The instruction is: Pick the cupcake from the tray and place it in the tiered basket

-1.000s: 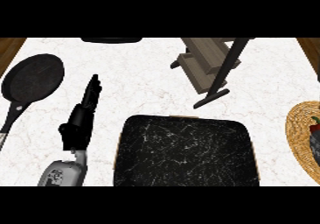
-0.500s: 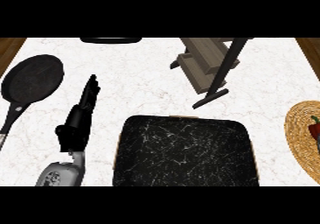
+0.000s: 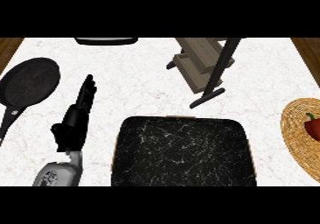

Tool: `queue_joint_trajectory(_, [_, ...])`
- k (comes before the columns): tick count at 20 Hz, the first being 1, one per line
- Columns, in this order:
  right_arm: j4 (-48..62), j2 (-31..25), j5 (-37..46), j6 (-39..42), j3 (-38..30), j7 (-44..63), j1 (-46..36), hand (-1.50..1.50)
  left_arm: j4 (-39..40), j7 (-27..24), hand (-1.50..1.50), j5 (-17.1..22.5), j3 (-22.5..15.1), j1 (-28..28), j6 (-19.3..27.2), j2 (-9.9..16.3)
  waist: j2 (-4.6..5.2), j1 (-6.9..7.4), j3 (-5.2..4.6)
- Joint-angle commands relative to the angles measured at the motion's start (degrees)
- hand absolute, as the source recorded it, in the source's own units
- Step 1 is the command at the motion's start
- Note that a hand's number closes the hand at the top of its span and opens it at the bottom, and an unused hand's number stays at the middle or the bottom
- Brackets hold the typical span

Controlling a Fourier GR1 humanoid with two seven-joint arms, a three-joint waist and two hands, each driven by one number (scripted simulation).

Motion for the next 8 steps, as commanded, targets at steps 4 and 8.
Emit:
queue_joint_trajectory(4, [-6.05,-10.68,-10.21,10.22,-10.66,-3.06,12.16,-1.50,-0.80,-0.69,0.00,1.02,1.22,1.46,-0.64,0.62,-0.33,-1.26,0.08])
queue_joint_trajectory(8, [-3.95,-18.63,-16.52,17.22,-17.20,-7.27,17.14,-1.50,0.18,-1.31,0.00,-0.40,0.20,0.98,0.45,-0.54,-0.12,-0.88,0.07])
